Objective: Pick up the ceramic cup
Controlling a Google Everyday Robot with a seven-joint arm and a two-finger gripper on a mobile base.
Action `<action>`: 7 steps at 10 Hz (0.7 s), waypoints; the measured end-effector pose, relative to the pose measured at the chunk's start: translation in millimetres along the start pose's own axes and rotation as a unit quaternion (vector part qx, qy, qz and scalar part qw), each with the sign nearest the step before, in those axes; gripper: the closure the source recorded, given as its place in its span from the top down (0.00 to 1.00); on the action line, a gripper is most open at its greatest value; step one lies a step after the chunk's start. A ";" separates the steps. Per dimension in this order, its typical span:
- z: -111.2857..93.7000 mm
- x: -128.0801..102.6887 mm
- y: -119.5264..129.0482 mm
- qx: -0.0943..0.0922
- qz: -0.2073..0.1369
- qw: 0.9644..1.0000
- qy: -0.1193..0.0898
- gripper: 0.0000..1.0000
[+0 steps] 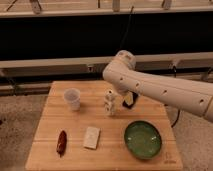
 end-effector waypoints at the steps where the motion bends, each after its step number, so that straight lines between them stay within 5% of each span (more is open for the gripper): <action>1: 0.1 -7.3 -4.5 0.001 -0.007 1.000 -0.002 0.80; 7: 0.7 -47.9 -31.7 0.008 -0.053 0.998 -0.016 0.80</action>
